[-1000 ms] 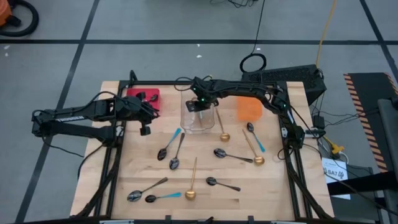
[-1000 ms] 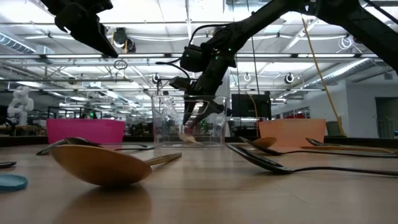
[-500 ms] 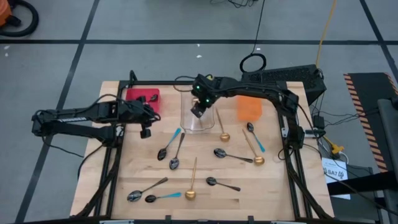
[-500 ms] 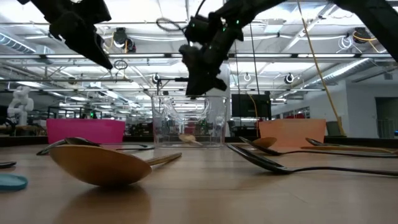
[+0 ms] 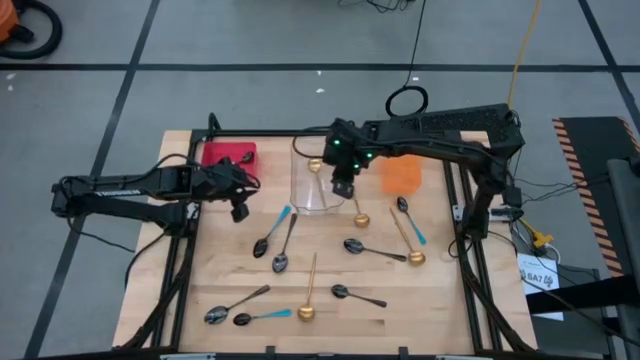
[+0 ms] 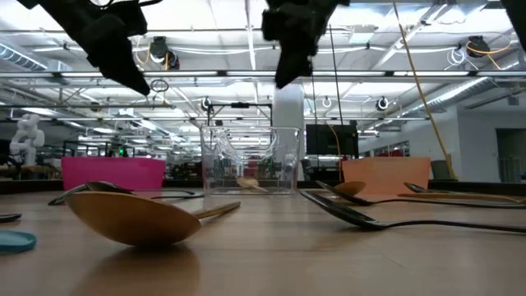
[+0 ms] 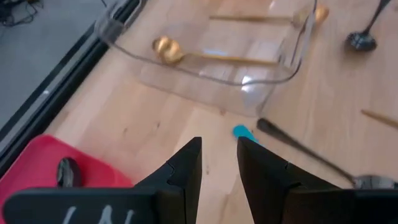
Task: Sort silverware by color (type)
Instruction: Put the blue spoon into the red bin
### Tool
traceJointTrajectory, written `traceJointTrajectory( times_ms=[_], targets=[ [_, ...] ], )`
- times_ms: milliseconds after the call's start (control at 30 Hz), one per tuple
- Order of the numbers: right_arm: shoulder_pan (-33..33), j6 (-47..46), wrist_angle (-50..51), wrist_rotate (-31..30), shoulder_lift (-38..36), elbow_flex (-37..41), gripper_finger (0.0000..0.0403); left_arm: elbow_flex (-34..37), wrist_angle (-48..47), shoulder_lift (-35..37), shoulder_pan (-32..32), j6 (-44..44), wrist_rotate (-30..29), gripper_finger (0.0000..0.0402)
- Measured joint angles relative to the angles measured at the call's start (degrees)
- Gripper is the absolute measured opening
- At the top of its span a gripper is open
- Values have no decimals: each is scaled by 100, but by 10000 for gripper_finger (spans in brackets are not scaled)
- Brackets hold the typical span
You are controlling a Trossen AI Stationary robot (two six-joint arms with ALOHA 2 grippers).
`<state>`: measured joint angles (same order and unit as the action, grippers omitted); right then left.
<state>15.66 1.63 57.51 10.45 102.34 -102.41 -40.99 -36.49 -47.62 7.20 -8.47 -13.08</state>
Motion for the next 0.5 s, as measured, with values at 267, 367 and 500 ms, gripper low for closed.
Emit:
traceJointTrajectory(
  times_ms=[267, 367, 500],
  targets=[
    [-440, -395, 123, 5, -1058, 718, 97, 0, 631, 0, -59, -90, -11, 111],
    [-610, -663, 20, 0, -1554, 1283, 97, 0, 928, 1, -59, -85, -50, 111],
    [-793, -1229, -430, -17, -2193, 2201, 97, 0, 1241, 0, -59, -9, -56, 111]
  ],
)
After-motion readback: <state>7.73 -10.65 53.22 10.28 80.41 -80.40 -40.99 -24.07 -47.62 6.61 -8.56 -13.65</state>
